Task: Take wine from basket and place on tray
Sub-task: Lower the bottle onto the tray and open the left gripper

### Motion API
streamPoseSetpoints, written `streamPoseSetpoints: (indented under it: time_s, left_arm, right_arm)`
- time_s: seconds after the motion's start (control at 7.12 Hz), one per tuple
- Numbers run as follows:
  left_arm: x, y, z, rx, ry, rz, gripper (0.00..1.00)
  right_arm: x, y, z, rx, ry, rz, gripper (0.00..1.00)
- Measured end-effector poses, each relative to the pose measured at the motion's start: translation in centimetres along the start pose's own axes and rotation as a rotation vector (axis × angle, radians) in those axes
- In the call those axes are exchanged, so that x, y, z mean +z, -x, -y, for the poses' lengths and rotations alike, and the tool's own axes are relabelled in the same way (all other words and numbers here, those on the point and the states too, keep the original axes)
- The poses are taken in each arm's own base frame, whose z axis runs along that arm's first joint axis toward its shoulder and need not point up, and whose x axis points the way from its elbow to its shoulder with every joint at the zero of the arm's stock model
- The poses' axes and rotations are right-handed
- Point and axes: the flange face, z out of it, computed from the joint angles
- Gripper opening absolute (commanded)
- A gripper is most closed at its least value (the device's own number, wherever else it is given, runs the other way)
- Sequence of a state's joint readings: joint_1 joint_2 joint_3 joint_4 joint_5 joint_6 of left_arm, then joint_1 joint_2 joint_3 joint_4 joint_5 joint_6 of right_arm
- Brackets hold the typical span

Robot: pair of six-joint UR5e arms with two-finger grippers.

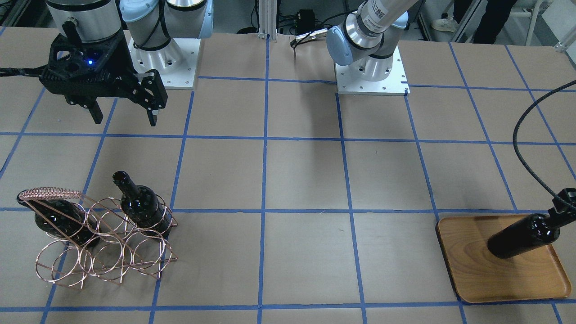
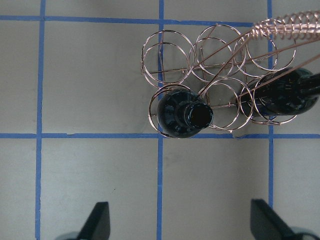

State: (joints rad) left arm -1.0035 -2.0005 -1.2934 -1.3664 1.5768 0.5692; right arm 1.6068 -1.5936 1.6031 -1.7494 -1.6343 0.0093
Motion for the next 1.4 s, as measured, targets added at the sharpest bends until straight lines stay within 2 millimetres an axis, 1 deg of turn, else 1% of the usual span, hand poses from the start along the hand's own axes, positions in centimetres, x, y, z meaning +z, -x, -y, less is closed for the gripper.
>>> streamPoseSetpoints:
  time_s: [0.14,0.28,0.42,0.56,0.7,0.84,0.98,1.12,1.26,1.4]
  left_arm:
    - [-1.7,-0.4,-0.6,0.001,-0.005,0.008,0.87]
    - [-4.4,-1.4,-1.8,0.000,0.001,0.009,0.87]
    - [-7.4,-3.0,-3.5,-0.003,0.015,0.001,0.87]
    - [-10.2,-5.8,-5.1,-0.021,0.035,-0.011,0.89]
    - [-12.5,-9.9,-6.1,-0.043,0.046,-0.017,0.94]
    - [-14.4,-15.5,-6.9,-0.043,0.044,-0.015,1.00]
    - [-15.6,-21.8,-7.9,-0.035,0.039,-0.010,1.00]
    - [-15.8,-27.9,-9.6,-0.041,0.046,0.006,1.00]
    - [-15.5,-32.4,-11.4,-0.048,0.054,0.027,1.00]
    - [-15.3,-35.2,-12.9,-0.051,0.057,0.040,1.00]
  right_arm:
    - [0.0,0.0,0.0,0.000,-0.001,0.002,1.00]
    - [0.1,0.0,0.0,0.000,0.000,0.002,1.00]
    - [0.2,0.0,0.0,-0.001,0.005,0.001,1.00]
    - [0.4,0.0,0.0,-0.002,0.009,-0.002,1.00]
    - [0.5,0.0,0.0,-0.003,0.012,-0.006,1.00]
    - [0.6,0.0,0.0,-0.004,0.014,-0.008,1.00]
    - [0.7,0.0,0.0,-0.005,0.016,-0.008,1.00]
    - [0.8,0.0,0.0,-0.004,0.019,-0.008,1.00]
    - [0.9,0.0,0.0,-0.004,0.023,-0.008,1.00]
    - [1.0,0.0,0.0,-0.004,0.025,-0.007,1.00]
